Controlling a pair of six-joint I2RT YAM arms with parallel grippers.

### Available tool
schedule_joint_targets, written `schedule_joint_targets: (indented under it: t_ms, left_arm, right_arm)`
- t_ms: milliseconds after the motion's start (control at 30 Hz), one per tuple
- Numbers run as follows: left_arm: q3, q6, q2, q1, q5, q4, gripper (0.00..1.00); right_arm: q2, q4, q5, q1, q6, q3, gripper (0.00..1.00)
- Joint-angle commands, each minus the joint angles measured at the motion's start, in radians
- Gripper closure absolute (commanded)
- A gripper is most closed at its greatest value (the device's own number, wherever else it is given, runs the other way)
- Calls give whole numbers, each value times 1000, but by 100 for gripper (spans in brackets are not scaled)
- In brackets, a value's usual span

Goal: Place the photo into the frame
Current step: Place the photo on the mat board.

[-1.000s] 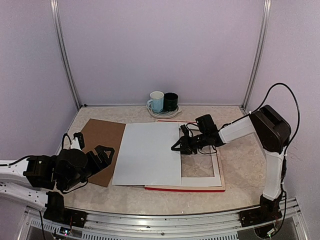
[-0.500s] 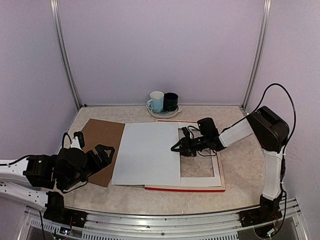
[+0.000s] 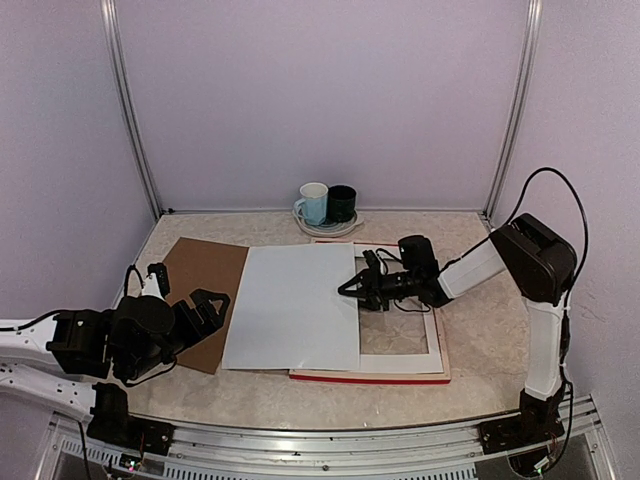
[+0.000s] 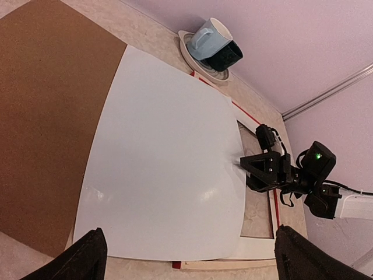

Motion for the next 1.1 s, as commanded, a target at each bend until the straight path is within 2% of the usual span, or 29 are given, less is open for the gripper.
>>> schedule_joint_targets:
  t_ms: [0, 400, 733, 867, 1067]
  left_arm:
    - [1, 13, -3, -8, 4, 20, 1]
    - [-10, 8, 7, -8, 8, 30, 1]
    - [-17, 7, 4, -7, 14, 35, 1]
    - [-19, 6, 4, -8, 16, 35, 1]
    - [-19, 7, 0, -7, 16, 34, 1]
  right_arm:
    - [39, 48, -9, -6, 24, 0, 65]
    - [83, 53, 2, 13, 42, 35, 59]
    - [111, 126, -1, 19, 90, 31, 62]
    - [117, 136, -2, 23, 96, 34, 70]
    - [90, 95, 3, 22, 67, 35, 93]
